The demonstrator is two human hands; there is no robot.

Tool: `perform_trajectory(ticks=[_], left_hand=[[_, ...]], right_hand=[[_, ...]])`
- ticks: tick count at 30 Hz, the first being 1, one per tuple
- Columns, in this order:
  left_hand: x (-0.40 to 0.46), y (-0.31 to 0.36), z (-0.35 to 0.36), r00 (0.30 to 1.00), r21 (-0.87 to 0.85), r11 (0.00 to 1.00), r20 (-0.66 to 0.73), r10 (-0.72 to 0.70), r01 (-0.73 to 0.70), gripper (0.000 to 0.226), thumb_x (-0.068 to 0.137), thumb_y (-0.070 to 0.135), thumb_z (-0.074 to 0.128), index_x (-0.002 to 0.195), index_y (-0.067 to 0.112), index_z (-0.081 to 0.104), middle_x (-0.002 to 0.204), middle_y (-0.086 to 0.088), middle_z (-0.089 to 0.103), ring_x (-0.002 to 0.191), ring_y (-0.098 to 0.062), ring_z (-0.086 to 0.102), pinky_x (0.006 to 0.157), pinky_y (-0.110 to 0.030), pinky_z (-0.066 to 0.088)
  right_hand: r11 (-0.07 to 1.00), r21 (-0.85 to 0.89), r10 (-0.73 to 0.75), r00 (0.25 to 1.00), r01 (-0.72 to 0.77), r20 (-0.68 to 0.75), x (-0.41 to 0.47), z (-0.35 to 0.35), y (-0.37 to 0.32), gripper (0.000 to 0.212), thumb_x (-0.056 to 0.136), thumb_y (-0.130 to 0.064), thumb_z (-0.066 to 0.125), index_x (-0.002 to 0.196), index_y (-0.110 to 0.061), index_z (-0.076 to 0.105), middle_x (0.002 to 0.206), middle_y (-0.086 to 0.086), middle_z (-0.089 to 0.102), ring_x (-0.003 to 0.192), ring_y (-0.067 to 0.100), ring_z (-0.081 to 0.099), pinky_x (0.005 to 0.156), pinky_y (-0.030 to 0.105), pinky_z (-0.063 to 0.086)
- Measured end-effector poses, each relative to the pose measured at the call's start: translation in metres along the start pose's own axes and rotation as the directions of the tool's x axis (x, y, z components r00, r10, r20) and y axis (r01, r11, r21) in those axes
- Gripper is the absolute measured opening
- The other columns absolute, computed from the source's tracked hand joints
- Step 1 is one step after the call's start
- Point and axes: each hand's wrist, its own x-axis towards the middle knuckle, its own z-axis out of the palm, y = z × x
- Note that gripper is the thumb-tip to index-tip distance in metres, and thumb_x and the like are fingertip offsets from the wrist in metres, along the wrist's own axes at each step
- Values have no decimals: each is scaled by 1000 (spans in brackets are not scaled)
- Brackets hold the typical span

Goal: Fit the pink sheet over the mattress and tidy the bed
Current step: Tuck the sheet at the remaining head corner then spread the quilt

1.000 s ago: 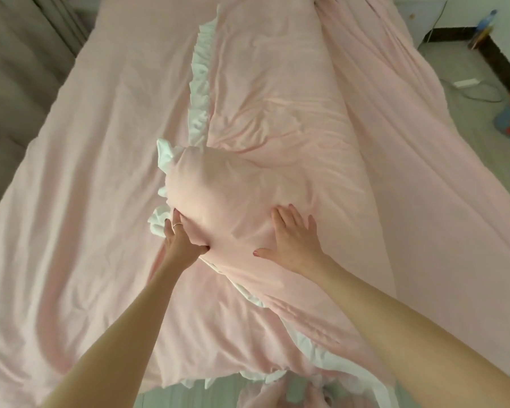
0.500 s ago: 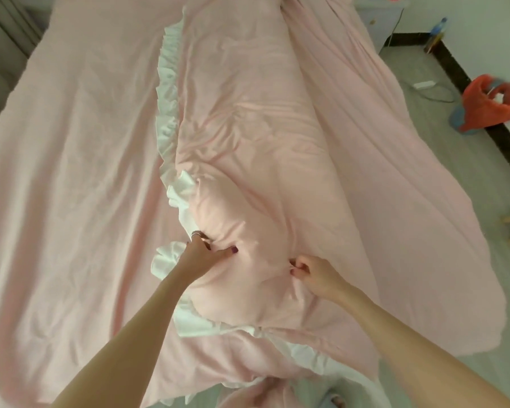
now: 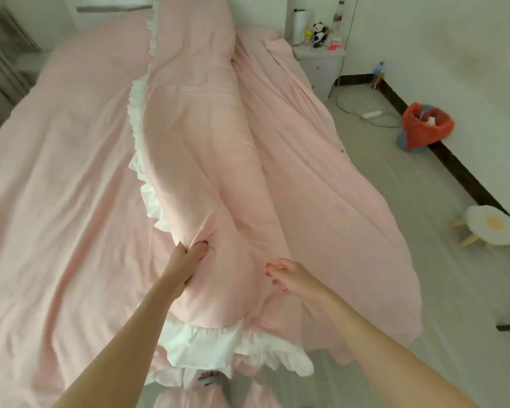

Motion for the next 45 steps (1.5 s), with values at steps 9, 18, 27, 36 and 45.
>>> perform_trajectory(ticks=[9,18,27,36,45], left_hand=[[-54,32,121,996,-328,945,87,5,24,28,88,11,55,115,4,52,90,-7,60,77,-16,60,61,-27,48],[-41,30,222,974,-223,969,221,-57,107,20,89,16,55,106,6,60,76,-5,66,68,-17,64,57,-24,51],[14,-30,216,886,534,756,-447,-126,377,83,84,18,58,146,3,4,146,-19,19,135,-36,24,108,-50,26],[36,-42,266,914,860,508,164,-371,51,50,95,6,35,144,8,31,150,-12,31,138,-27,31,112,-29,27],[24,35,419,989,622,782,83,-119,42,35,91,20,40,117,7,59,124,-9,58,107,-24,56,95,-28,43]], right_hand=[[954,293,-68,998,64,5,-63,-80,46,66,81,-64,49,136,-28,45,131,-10,55,117,12,54,103,43,45],[954,215,-165,967,206,-195,-54,-170,73,68,85,-37,65,144,-22,33,128,-16,40,114,1,42,92,12,32],[943,-325,-7,982,70,191,35,-155,95,58,91,-37,56,143,-18,38,148,3,40,134,18,42,109,28,34],[910,-412,110,924,55,367,72,-195,114,44,96,-30,46,134,-9,49,142,8,49,130,20,47,105,26,35],[918,-385,-28,983,97,180,62,-367,144,34,96,-29,40,109,-8,63,112,10,66,106,28,61,89,32,46]])
